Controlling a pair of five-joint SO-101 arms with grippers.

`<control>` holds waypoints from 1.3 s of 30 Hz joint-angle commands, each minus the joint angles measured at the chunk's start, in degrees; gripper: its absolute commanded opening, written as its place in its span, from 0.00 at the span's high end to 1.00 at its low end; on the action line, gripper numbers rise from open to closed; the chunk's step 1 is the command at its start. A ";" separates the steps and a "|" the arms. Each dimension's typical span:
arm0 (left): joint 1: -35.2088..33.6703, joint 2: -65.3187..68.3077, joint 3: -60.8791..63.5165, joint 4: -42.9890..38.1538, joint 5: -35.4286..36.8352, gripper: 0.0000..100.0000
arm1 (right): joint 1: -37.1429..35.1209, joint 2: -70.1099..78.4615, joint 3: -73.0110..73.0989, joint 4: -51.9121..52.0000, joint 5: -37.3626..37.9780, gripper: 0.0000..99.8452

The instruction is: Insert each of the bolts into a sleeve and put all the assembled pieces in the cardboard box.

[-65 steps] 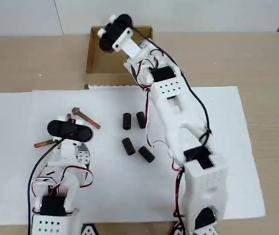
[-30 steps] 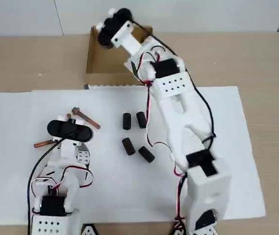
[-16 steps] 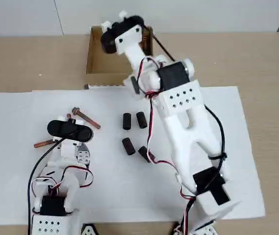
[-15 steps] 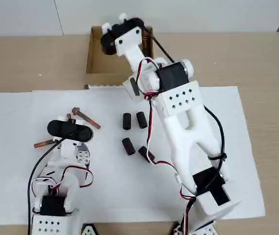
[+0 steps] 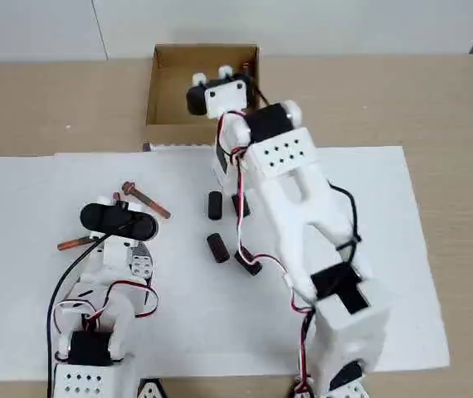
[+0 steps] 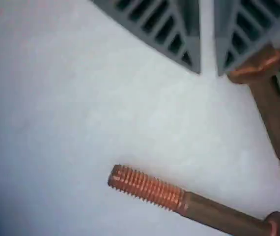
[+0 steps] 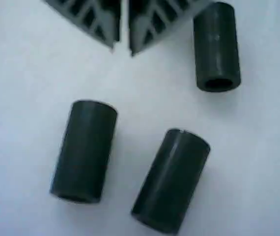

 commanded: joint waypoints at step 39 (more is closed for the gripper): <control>-0.09 -0.53 -0.31 -0.97 -0.26 0.99 | -0.75 18.77 -0.35 -9.36 -1.23 0.96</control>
